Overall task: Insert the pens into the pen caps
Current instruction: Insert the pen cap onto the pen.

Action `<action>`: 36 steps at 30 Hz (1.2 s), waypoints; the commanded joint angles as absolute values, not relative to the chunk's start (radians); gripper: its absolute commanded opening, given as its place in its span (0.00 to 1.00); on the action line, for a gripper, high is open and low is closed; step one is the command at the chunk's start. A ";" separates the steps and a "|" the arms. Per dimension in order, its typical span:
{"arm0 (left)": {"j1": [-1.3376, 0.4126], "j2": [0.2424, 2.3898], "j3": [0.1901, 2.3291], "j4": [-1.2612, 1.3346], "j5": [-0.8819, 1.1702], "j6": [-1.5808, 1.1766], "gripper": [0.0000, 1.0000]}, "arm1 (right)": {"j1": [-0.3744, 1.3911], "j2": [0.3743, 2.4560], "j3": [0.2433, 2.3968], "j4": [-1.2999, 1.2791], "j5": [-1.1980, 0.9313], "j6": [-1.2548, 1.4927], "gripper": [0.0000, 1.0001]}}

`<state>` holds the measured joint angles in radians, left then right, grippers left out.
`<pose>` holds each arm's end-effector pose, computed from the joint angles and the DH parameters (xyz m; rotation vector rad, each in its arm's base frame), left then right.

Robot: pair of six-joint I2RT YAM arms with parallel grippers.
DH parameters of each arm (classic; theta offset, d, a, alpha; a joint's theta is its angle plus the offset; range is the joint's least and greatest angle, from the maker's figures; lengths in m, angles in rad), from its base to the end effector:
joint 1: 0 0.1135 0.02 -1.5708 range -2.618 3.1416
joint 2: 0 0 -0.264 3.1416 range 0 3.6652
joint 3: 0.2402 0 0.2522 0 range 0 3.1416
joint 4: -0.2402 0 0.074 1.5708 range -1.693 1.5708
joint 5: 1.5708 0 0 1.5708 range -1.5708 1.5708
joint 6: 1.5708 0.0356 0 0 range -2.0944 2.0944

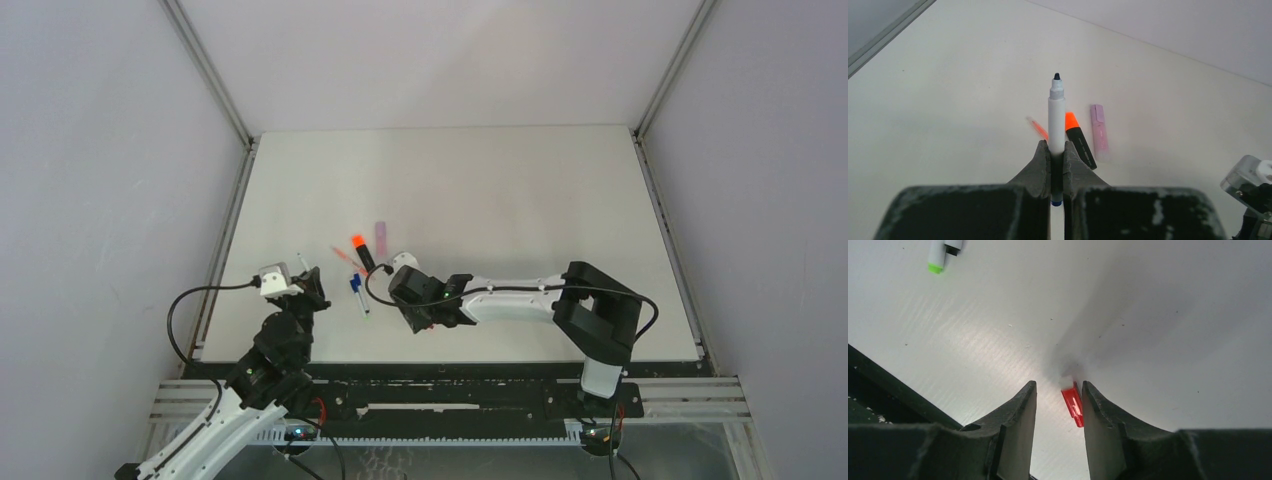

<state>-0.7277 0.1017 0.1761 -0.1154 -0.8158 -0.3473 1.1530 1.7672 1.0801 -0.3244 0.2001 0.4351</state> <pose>0.0886 -0.0442 0.2143 -0.3229 1.5688 -0.1779 0.1512 0.3232 0.1711 -0.8396 2.4504 0.3481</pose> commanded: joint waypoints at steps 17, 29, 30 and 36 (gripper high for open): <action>-0.723 0.083 0.173 -0.100 -0.823 -0.346 0.00 | 1.155 1.838 1.158 -0.421 0.279 0.353 0.20; -0.723 0.196 0.140 0.152 -0.378 -0.304 0.00 | 1.070 1.583 1.078 -0.367 0.176 0.393 0.00; -0.723 0.231 0.140 0.198 -0.299 -0.293 0.00 | 1.064 1.546 1.066 -0.357 0.163 0.395 0.00; -0.724 0.403 0.125 0.455 0.190 -0.286 0.00 | 1.009 1.261 0.953 -0.198 0.086 0.437 0.00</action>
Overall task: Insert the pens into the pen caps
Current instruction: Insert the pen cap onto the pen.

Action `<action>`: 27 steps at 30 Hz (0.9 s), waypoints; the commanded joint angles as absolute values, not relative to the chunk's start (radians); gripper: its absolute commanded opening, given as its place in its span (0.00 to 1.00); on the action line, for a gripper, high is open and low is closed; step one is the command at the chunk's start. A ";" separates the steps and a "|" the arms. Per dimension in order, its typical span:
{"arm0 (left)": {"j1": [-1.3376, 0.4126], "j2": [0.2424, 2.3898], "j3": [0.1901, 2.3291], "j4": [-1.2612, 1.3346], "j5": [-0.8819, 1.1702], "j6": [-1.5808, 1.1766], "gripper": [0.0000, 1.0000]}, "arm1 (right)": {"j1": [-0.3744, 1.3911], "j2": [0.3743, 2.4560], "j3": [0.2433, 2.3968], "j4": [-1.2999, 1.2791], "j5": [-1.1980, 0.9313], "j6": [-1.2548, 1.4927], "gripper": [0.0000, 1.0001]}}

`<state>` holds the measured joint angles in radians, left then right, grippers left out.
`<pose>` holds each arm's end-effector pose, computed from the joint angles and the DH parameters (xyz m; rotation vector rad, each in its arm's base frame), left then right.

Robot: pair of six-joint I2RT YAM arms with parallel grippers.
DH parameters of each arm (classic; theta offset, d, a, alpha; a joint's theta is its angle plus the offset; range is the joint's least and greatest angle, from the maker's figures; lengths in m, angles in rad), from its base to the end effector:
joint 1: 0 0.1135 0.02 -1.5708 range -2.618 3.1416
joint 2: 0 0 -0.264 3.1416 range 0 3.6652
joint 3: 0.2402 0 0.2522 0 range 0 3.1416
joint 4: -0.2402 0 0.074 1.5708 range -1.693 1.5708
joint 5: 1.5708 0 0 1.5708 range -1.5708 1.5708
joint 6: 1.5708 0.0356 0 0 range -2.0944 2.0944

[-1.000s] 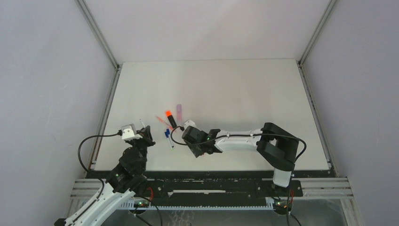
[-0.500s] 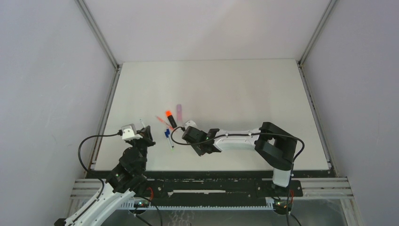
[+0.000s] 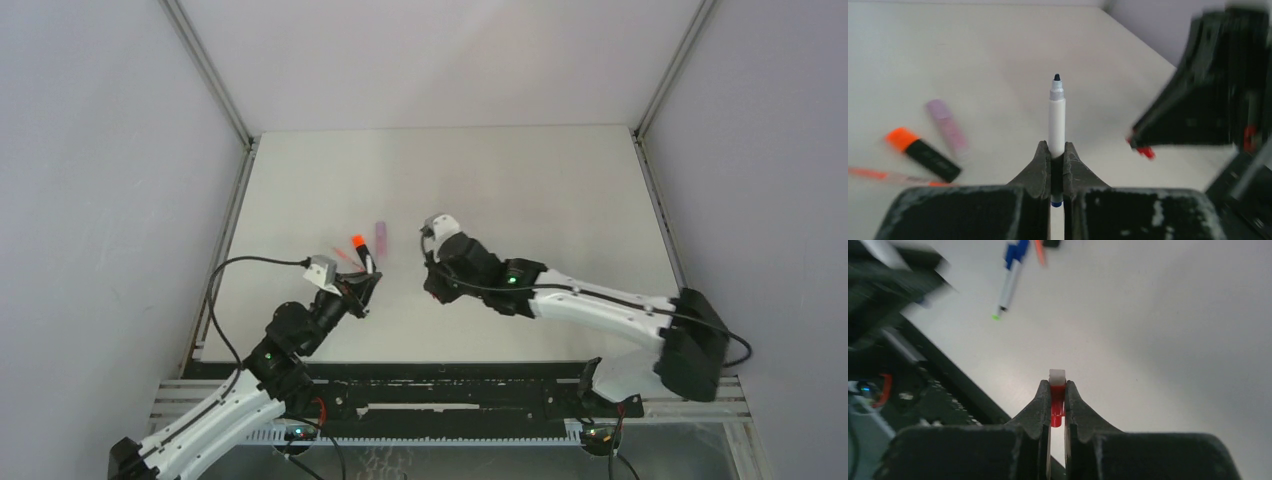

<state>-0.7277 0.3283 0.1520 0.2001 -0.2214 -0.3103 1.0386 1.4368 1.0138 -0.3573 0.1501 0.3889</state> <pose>0.1026 -0.0810 0.2173 0.1508 1.5768 -0.6476 0.1621 0.2647 0.2525 -0.6948 2.2991 0.5192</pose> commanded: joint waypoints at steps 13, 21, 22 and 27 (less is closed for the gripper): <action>-0.781 0.474 0.135 0.542 0.370 -0.274 0.00 | 0.987 1.004 0.744 0.391 -0.099 0.562 0.00; -0.790 0.467 0.136 0.542 0.374 -0.272 0.00 | 1.034 1.057 0.746 0.487 -0.062 0.543 0.00; -0.791 0.465 0.136 0.542 0.374 -0.271 0.00 | 1.036 1.064 0.748 0.490 -0.065 0.543 0.00; -0.793 0.451 0.132 0.542 0.372 -0.272 0.00 | 1.045 1.090 0.765 0.486 -0.067 0.534 0.00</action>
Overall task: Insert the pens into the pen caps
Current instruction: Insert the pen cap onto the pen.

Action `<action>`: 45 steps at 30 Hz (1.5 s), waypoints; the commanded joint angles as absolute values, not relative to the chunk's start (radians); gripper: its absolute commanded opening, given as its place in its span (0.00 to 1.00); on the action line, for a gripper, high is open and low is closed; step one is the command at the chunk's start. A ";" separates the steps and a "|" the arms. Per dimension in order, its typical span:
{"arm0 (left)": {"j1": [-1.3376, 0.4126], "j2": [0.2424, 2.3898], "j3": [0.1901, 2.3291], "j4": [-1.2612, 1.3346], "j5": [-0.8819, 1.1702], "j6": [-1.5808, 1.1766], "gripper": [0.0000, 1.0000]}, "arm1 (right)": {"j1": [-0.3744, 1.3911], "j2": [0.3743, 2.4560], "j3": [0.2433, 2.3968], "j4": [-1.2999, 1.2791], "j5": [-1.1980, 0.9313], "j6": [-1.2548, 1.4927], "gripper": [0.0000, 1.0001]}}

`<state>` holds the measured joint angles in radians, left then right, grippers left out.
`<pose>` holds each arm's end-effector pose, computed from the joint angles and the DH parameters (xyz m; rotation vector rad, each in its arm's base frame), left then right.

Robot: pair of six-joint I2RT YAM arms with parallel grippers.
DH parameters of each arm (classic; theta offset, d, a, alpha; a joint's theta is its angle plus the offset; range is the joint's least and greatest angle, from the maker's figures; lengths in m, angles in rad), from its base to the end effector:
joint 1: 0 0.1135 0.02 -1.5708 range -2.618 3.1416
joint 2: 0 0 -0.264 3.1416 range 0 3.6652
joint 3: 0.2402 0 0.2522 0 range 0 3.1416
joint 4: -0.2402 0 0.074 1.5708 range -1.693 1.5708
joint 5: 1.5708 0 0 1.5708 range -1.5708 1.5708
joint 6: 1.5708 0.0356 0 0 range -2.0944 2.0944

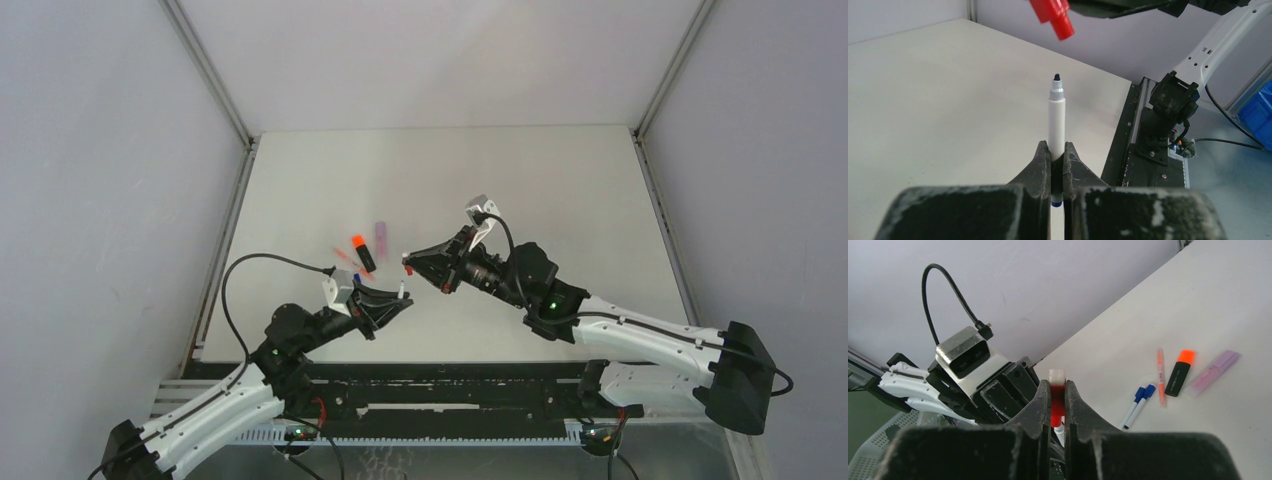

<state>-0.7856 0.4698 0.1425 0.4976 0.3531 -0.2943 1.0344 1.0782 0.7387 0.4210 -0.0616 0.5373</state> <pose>0.0915 -0.1089 0.2293 0.6631 1.3578 -1.1280 0.1286 0.2205 0.3300 -0.4551 1.5712 1.2905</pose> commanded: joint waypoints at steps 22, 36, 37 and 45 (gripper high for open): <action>-0.795 0.438 0.132 0.535 0.365 -0.272 0.00 | 1.067 1.122 0.773 0.492 -0.069 0.524 0.00; -0.796 0.439 0.132 0.531 0.362 -0.269 0.00 | 1.067 1.134 0.783 0.509 -0.074 0.524 0.00; -0.796 0.439 0.132 0.531 0.362 -0.268 0.00 | 1.067 1.134 0.782 0.511 -0.074 0.522 0.00; -0.798 0.439 0.132 0.532 0.362 -0.268 0.00 | 1.066 1.134 0.789 0.521 -0.077 0.522 0.00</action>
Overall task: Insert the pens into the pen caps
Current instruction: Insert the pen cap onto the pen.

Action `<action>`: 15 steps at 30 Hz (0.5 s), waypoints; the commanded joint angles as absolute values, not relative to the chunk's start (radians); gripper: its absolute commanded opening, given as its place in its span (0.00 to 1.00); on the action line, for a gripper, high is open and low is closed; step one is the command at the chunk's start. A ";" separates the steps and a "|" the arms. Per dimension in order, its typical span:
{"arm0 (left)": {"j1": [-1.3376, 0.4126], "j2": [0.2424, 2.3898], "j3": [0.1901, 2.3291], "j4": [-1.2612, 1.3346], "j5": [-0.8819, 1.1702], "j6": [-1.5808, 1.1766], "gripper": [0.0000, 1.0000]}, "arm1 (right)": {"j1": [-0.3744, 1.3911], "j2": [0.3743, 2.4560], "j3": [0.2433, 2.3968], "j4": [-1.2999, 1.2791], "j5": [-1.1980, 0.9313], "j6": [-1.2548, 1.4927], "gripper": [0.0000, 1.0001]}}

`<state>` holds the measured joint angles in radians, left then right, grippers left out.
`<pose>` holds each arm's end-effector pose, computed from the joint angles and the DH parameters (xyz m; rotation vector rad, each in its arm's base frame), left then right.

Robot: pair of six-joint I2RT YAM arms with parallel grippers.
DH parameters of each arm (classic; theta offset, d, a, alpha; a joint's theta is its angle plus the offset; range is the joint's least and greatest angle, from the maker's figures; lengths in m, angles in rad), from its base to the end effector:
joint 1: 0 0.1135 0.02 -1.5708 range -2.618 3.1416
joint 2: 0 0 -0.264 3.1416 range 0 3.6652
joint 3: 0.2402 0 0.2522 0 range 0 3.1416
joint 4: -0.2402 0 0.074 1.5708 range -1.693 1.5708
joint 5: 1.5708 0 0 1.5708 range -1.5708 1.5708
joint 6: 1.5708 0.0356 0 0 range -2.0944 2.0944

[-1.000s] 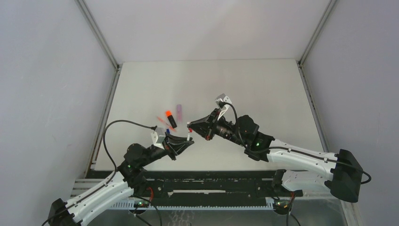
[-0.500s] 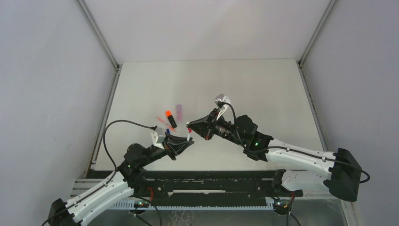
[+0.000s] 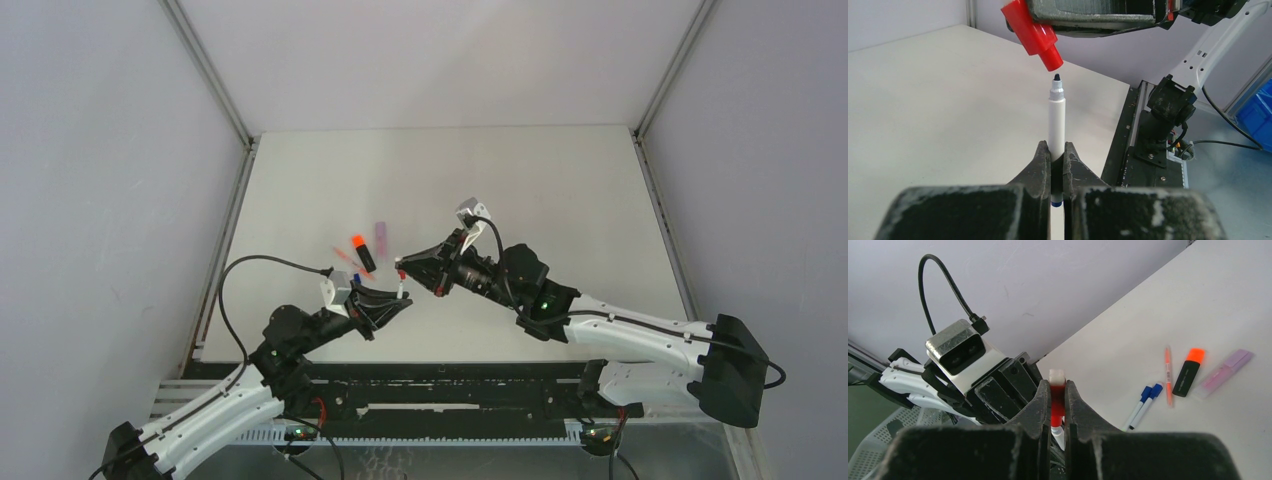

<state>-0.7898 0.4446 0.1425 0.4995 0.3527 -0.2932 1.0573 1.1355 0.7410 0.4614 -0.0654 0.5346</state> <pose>0.0889 -0.1072 0.2325 0.6618 1.3279 -1.1329 0.1292 0.2338 0.3214 -0.4835 1.5837 1.3022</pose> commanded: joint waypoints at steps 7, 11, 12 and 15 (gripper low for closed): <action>-0.799 0.436 0.132 0.532 0.362 -0.268 0.00 | 1.066 1.143 0.792 0.516 -0.083 0.525 0.00; -0.799 0.432 0.130 0.532 0.359 -0.268 0.00 | 1.066 1.148 0.791 0.510 -0.086 0.528 0.00; -0.799 0.431 0.130 0.532 0.359 -0.268 0.00 | 1.067 1.149 0.791 0.508 -0.086 0.527 0.00; -0.799 0.430 0.130 0.528 0.356 -0.268 0.00 | 1.068 1.150 0.791 0.503 -0.086 0.528 0.00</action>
<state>-0.7940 0.4416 0.1425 0.4995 0.3523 -0.2928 1.0580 1.1496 0.7456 0.4702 -0.0772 0.5350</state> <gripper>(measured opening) 0.047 0.036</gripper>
